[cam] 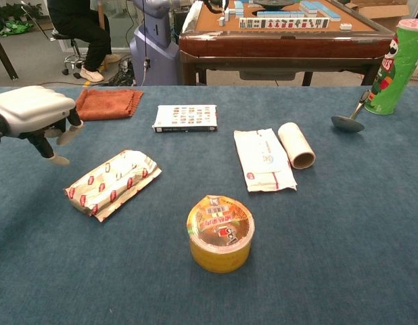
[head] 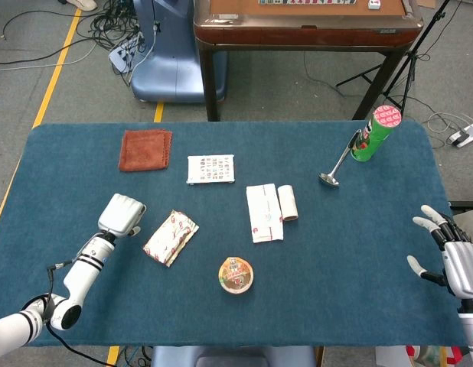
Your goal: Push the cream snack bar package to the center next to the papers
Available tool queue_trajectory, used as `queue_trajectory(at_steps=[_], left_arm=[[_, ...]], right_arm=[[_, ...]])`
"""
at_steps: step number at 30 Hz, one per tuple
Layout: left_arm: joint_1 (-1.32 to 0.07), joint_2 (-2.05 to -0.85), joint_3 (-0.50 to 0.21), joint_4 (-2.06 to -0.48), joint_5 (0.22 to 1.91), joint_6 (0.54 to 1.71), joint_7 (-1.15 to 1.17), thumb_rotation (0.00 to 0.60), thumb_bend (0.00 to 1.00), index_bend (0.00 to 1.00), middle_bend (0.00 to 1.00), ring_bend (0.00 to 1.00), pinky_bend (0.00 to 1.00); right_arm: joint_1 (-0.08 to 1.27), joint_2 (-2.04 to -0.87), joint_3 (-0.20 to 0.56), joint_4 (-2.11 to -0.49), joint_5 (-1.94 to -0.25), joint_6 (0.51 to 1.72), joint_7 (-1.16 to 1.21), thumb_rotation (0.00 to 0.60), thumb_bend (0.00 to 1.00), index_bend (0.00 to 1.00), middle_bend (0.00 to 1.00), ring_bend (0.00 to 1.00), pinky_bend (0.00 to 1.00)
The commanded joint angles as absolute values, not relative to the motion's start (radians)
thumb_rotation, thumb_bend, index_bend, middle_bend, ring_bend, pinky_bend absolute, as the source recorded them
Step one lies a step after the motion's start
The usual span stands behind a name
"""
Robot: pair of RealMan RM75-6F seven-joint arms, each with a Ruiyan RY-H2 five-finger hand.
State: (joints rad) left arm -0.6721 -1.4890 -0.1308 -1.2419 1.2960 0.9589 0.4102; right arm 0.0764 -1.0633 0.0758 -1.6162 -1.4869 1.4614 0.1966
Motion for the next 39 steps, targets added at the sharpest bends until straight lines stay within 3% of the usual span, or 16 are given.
queue_trajectory(at_steps=[1, 14, 24, 39], left_arm=[[-0.638, -1.419, -0.109, -1.362, 1.266, 0.978, 0.462, 0.600, 0.00, 0.96, 1.00, 1.00, 1.00], [-0.632, -1.368, -0.072, -1.566, 1.159, 0.952, 0.576, 0.600, 0.00, 0.96, 1.00, 1.00, 1.00], [-0.648, -1.414, -0.060, -1.536, 1.136, 0.940, 0.576, 0.600, 0.00, 0.96, 1.00, 1.00, 1.00], [-0.705, -1.510, -0.122, -1.429, 1.104, 0.946, 0.551, 0.600, 0.00, 0.96, 1.00, 1.00, 1.00]], right_arm=[[0.076, -1.064, 0.075, -1.618, -1.488, 1.462, 0.192, 0.600, 0.25, 0.24, 0.11, 0.08, 0.24], [0.074, -1.060, 0.076, -1.621, -1.486, 1.464, 0.196, 0.600, 0.25, 0.24, 0.11, 0.08, 0.24], [0.073, -1.055, 0.078, -1.622, -1.482, 1.464, 0.204, 0.600, 0.25, 0.24, 0.11, 0.08, 0.24], [0.075, -1.053, 0.080, -1.621, -1.477, 1.458, 0.205, 0.600, 0.25, 0.24, 0.11, 0.08, 0.24]])
